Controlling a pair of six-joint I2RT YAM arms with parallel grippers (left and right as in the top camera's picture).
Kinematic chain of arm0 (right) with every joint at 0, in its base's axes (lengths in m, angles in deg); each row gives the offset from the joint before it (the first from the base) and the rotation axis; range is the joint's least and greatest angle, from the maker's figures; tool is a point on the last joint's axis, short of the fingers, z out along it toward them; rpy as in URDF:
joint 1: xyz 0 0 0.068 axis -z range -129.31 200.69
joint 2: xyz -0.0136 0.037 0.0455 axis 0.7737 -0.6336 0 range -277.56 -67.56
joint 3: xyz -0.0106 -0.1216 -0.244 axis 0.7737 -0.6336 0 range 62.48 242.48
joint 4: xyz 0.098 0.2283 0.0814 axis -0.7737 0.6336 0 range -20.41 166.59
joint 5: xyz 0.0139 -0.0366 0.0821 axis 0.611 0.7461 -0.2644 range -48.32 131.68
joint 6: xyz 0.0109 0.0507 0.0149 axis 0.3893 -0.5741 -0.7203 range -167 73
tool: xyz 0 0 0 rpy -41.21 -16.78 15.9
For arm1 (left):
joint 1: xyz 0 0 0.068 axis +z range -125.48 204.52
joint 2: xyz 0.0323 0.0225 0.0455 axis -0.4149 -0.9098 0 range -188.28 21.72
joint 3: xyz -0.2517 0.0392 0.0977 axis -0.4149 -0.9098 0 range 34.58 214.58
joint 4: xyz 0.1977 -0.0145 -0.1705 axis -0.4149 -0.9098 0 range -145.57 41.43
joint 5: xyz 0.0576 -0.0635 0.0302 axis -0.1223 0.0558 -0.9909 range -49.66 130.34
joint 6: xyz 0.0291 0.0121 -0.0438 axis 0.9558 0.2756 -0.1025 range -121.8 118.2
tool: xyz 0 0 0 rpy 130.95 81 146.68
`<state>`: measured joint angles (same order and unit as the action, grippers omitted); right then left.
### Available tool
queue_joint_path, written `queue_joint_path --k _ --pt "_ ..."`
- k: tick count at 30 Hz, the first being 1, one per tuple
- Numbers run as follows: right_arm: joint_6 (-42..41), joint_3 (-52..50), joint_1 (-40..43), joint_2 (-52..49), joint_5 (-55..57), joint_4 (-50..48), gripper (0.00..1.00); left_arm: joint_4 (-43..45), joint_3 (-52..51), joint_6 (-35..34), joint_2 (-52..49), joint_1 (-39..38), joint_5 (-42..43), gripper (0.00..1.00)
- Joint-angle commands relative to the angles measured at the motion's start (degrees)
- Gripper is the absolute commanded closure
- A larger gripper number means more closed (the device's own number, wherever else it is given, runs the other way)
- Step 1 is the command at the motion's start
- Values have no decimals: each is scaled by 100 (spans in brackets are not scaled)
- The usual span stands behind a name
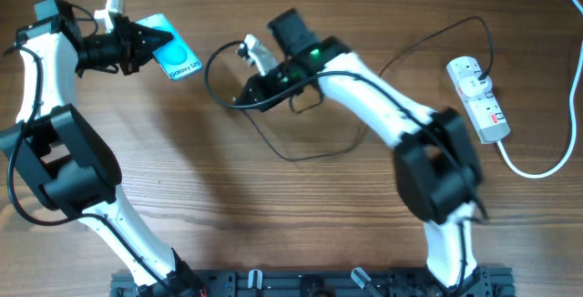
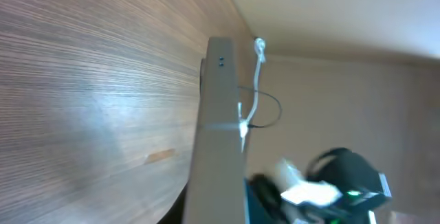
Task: Plug charger to phone and switch on socket
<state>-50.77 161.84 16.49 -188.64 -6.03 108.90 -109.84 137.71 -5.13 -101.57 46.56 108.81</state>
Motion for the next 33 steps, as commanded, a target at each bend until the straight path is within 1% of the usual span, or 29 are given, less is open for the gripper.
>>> queue_joint_path --k 1,2,4,7,10,11,14,17,24,33 --pt "726 39 118 654 -1244 302 96 -4 44 17 127 -35 942 96" --pt "754 39 118 745 -1246 426 96 -4 44 35 127 -55 1038 96" --pt "774 39 111 817 -1639 514 96 -7 42 168 127 -146 1259 96" --pt "223 31 111 802 -1812 470 95 2 44 490 127 -356 1720 96" --pt "-507 26 101 802 -1996 208 96 70 44 638 127 -544 2006 96" --pt "-905 26 101 802 -2004 7 96 125 44 634 127 -625 2050 96" --pt "-1930 -92 83 802 -1746 -632 96 208 44 590 127 -739 2188 96" --pt "-2667 -330 79 802 -1582 -1211 96 243 44 592 127 -741 2188 96" --pt "-3252 -649 81 791 -940 -1871 96 186 44 544 127 -750 2188 96" --pt "-3674 -649 90 717 -719 -2234 96 63 44 549 127 -887 2188 96"
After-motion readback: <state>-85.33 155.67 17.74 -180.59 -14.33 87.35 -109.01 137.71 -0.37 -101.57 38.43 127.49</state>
